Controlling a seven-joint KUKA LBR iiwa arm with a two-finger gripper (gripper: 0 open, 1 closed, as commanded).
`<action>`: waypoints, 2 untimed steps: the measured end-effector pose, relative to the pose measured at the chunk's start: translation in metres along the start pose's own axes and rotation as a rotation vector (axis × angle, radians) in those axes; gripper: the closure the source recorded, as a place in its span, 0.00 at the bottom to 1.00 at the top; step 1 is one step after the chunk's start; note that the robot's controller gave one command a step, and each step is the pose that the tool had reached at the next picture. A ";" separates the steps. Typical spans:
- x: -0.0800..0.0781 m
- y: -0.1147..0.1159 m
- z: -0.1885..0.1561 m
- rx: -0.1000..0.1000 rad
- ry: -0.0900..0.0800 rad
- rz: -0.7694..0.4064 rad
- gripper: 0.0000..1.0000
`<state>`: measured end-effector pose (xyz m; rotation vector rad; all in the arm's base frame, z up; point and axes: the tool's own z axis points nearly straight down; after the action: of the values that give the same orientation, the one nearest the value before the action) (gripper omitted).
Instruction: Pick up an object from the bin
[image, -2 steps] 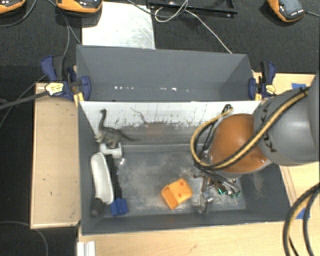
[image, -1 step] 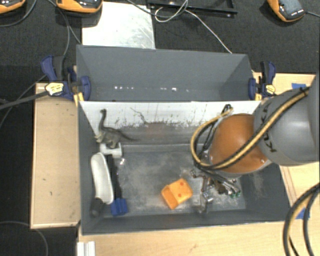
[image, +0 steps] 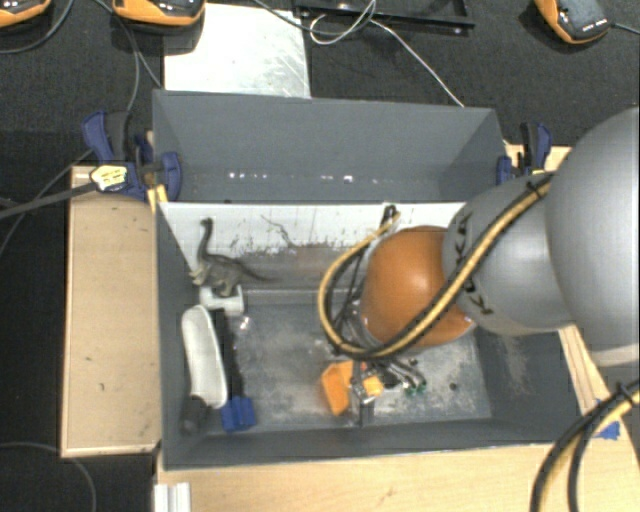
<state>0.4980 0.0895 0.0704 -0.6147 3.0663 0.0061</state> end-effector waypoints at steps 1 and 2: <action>0.019 -0.017 0.000 0.003 0.008 -0.076 1.00; 0.019 -0.017 0.000 0.003 0.008 -0.077 1.00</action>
Offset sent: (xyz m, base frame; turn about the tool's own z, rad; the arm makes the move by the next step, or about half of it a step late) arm 0.0000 0.0000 0.0000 0.0000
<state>0.4866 0.0665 0.0701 -0.7333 3.0473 -0.0016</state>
